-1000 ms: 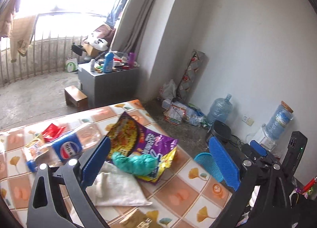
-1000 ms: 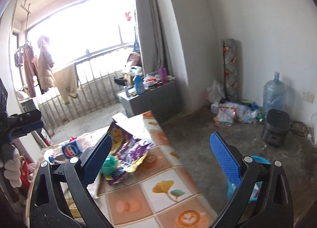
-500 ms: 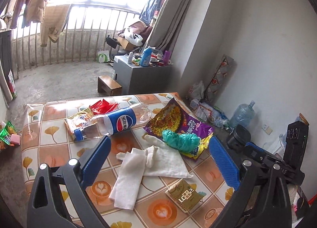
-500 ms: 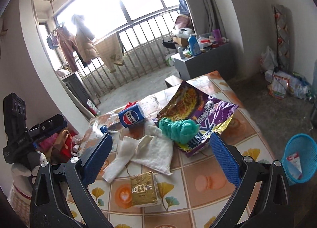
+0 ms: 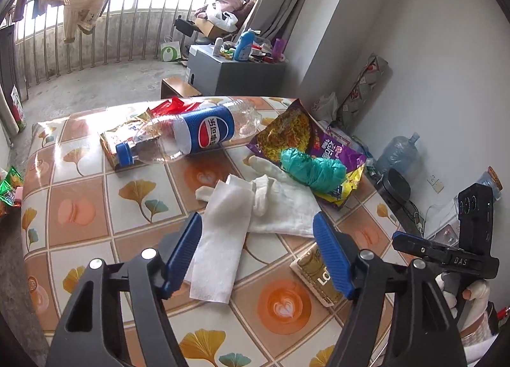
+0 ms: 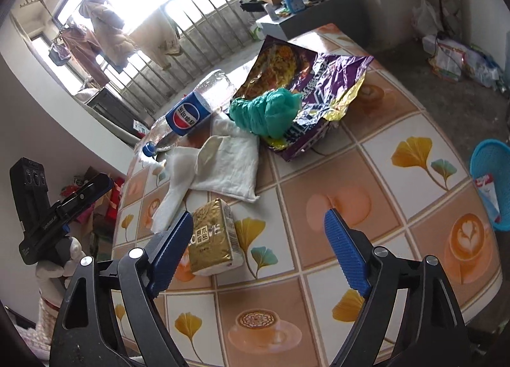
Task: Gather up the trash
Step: 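Close the left tool on the white tissue while the right tool grasps the gold packet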
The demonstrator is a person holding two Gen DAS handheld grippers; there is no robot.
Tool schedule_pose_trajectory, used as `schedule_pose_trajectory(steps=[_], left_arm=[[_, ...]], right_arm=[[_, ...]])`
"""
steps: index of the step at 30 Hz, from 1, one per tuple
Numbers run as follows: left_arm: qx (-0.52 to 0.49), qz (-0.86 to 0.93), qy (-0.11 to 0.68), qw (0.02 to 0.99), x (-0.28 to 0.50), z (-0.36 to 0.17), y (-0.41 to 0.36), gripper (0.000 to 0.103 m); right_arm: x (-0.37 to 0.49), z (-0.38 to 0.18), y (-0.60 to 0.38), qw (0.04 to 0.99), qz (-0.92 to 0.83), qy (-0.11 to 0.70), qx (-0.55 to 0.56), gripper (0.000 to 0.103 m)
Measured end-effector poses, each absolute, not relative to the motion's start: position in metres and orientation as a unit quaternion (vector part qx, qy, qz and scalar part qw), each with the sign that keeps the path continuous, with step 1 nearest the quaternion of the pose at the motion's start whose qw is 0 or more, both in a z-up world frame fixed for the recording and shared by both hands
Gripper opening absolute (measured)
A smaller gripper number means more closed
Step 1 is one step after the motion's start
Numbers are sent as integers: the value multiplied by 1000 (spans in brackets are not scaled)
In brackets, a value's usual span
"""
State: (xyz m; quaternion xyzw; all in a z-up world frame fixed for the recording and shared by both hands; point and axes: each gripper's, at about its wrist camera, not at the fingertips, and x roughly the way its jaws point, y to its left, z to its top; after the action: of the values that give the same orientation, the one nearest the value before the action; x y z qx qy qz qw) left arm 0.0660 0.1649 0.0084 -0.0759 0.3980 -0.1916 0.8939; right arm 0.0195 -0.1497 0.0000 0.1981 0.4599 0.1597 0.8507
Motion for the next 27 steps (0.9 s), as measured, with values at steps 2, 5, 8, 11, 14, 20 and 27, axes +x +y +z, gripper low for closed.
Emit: schedule_pose_trajectory(steps=[2,5,8,11,14,20,27], left_arm=[[-68,-199,414,886,71,-1,161,70],[-45,-199,433,878,79,-14,154,69],[-11,-201,448,871,83,-26,145,66],[27,-200,465,862,85,-40,136,60],[54,-194,482,853,85,-55,131,52],[81,-175,491,850,85,-73,131,41],[89,-155,485,856,85,-73,137,18]], right_arm=[[22,-3,-137,845,178,470,184,79],[24,-6,-113,841,198,482,145,80],[26,-12,-90,836,213,494,110,80],[28,-17,-77,830,220,504,92,80],[30,-23,-69,827,219,512,79,80],[33,-32,-59,824,211,523,50,77],[33,-34,-56,826,210,522,35,61]])
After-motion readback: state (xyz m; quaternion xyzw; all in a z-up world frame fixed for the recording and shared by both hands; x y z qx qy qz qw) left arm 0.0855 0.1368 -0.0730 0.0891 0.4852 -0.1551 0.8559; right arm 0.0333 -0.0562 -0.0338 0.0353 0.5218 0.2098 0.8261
